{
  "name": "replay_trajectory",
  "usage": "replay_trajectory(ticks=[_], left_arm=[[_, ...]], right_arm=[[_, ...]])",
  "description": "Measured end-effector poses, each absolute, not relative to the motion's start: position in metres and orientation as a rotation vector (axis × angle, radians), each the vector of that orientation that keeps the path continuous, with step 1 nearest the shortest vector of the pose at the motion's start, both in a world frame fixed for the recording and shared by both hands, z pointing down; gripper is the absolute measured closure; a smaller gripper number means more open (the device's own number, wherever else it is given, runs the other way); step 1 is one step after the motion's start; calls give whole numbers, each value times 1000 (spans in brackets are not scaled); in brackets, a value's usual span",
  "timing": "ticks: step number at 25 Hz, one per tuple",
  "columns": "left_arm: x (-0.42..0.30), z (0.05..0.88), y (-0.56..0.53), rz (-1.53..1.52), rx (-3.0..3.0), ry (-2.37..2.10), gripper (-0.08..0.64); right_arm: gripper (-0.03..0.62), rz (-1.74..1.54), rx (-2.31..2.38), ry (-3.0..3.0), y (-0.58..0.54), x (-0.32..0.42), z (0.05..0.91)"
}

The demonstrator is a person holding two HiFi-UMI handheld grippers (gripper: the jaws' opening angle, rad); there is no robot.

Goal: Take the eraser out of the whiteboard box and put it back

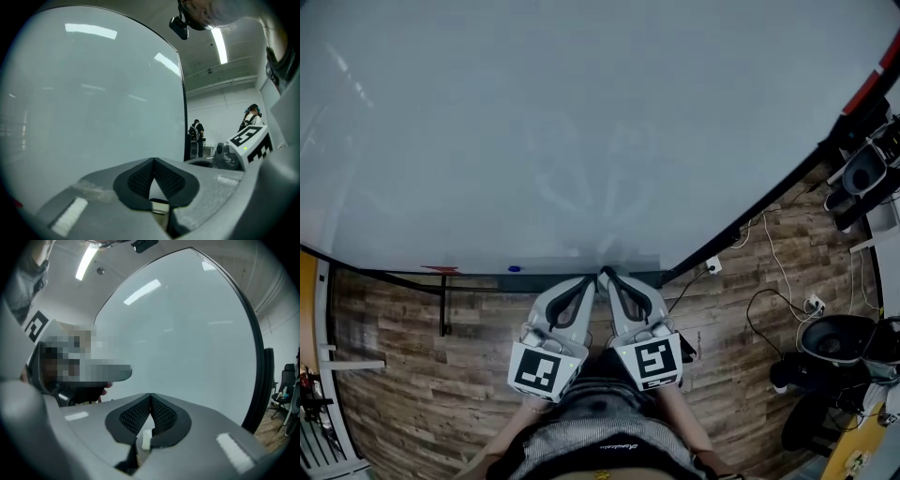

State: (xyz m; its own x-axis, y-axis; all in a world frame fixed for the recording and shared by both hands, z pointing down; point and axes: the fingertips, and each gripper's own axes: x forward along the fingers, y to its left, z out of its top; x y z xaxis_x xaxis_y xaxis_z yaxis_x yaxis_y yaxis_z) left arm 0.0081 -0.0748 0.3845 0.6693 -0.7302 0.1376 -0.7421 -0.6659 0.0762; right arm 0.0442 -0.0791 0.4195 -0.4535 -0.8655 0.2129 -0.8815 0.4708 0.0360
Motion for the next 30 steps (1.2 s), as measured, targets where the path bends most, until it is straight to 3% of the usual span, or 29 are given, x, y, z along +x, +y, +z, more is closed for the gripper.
replay_trajectory(ticks=[30], left_arm=[[-19, 403, -69, 201, 2626, -1292, 559]], right_arm=[[589, 265, 1402, -2423, -87, 47, 495]])
